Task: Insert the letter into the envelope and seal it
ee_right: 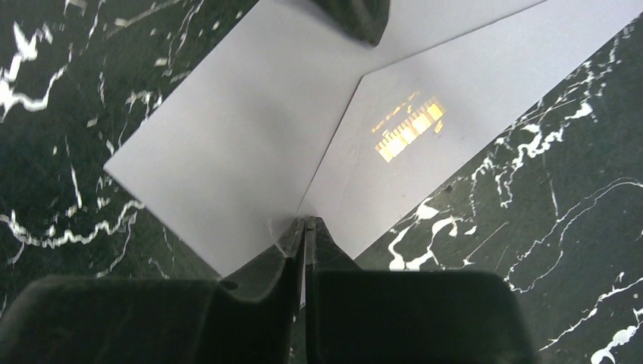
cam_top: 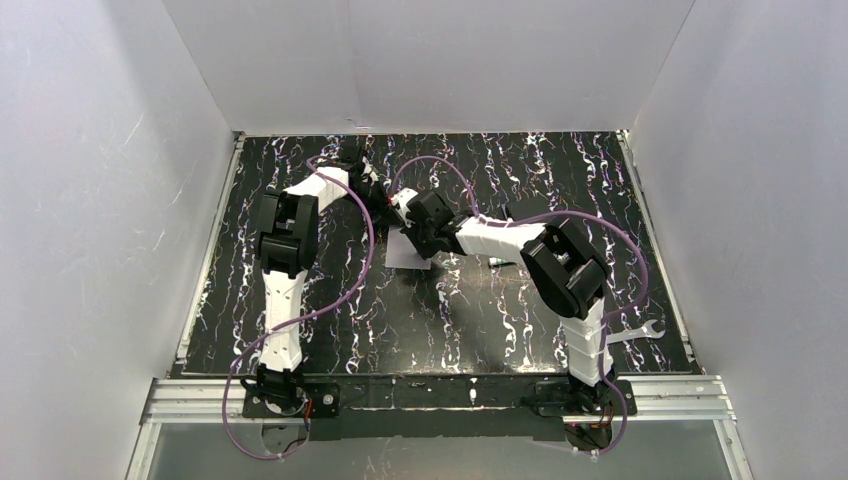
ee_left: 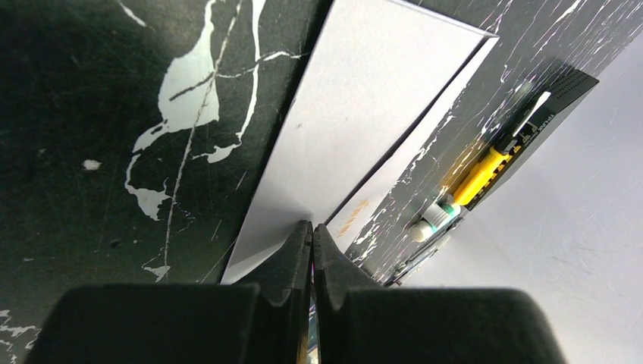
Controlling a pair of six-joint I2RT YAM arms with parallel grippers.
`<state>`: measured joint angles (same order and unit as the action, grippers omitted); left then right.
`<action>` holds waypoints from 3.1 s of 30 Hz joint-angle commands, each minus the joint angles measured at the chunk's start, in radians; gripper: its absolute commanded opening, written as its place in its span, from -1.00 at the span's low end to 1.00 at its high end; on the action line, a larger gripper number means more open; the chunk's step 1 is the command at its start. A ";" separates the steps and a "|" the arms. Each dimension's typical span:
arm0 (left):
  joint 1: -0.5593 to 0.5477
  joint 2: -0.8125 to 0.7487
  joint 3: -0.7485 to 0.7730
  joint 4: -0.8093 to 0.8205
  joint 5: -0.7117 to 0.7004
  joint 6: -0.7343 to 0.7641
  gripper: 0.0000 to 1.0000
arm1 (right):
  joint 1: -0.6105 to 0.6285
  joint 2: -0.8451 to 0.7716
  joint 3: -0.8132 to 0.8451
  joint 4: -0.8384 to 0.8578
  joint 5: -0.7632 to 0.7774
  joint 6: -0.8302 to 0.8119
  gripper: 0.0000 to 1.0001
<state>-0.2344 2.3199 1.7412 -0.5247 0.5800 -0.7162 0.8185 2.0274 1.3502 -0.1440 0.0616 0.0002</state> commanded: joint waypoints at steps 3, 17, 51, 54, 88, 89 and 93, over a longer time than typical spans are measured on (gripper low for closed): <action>0.007 0.064 -0.062 -0.089 -0.135 0.059 -1.00 | 0.001 0.168 0.068 -0.081 0.114 0.054 -0.80; 0.006 0.062 -0.084 -0.089 -0.118 0.068 -1.00 | -0.015 0.286 0.214 -0.059 0.160 0.127 -0.82; 0.032 0.066 -0.061 -0.089 -0.104 0.117 -1.00 | -0.157 0.453 0.527 -0.018 -0.013 0.347 -0.70; 0.035 0.054 -0.038 -0.090 -0.091 0.136 -1.00 | -0.166 0.418 0.562 -0.010 -0.110 0.364 -0.66; 0.067 -0.782 -0.413 -0.109 -0.335 0.214 0.53 | -0.336 -0.380 -0.175 -0.562 0.350 1.196 -0.04; 0.067 -0.785 -0.417 -0.109 -0.338 0.215 0.53 | -0.346 -0.380 -0.187 -0.545 0.345 1.200 -0.06; 0.067 -0.780 -0.418 -0.107 -0.343 0.218 0.54 | -0.368 -0.359 -0.206 -0.489 0.342 1.210 -0.12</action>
<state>-0.1661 1.5852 1.3300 -0.6189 0.2512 -0.5018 0.4721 1.6745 1.1538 -0.7048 0.3870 1.1255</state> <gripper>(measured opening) 0.765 0.444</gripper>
